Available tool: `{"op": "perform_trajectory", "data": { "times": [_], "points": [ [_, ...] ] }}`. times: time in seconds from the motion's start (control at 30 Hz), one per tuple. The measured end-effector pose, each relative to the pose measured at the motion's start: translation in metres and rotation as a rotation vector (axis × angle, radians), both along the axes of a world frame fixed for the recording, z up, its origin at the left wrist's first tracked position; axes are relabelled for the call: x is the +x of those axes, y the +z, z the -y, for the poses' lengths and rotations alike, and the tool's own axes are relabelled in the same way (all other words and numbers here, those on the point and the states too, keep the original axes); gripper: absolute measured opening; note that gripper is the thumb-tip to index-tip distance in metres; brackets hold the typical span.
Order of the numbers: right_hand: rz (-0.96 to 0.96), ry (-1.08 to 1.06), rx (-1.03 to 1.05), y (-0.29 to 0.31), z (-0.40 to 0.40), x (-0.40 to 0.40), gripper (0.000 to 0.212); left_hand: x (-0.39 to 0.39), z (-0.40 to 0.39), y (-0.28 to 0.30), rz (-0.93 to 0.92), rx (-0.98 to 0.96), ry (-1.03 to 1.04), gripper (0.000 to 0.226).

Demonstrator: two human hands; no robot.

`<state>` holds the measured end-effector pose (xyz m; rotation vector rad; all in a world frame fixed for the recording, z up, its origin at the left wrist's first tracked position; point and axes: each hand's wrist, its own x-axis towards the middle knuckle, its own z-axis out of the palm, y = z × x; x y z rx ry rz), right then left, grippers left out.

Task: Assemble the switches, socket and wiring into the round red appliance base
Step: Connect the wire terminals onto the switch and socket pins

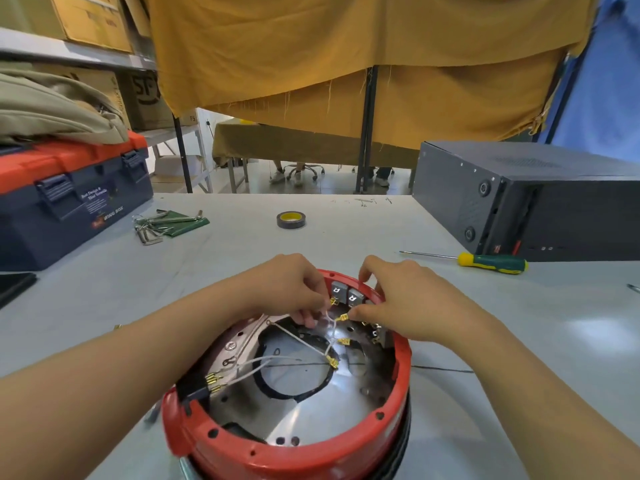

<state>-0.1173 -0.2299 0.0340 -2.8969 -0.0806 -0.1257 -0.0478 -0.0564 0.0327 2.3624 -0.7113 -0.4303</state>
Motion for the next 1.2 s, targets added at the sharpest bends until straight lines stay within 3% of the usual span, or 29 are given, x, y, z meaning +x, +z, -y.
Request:
{"op": "perform_trajectory", "data": {
  "times": [0.1, 0.27, 0.4, 1.2],
  "points": [
    [-0.106, 0.012, 0.153, 0.007, 0.008, 0.009, 0.048, -0.003, 0.000, -0.006, -0.092, -0.063, 0.050, 0.011],
    [-0.106, 0.080, 0.565, -0.005, -0.004, 0.031, 0.025, -0.003, -0.003, -0.011, -0.146, -0.095, 0.106, 0.010],
    [-0.023, 0.071, 0.609, -0.018, -0.008, 0.038, 0.014, -0.001, -0.004, -0.014, -0.175, -0.090, 0.119, 0.011],
    [0.057, 0.055, 0.679, -0.027, -0.004, 0.041, 0.012, 0.003, 0.003, -0.022, -0.226, -0.161, 0.190, 0.010]
  ]
}}
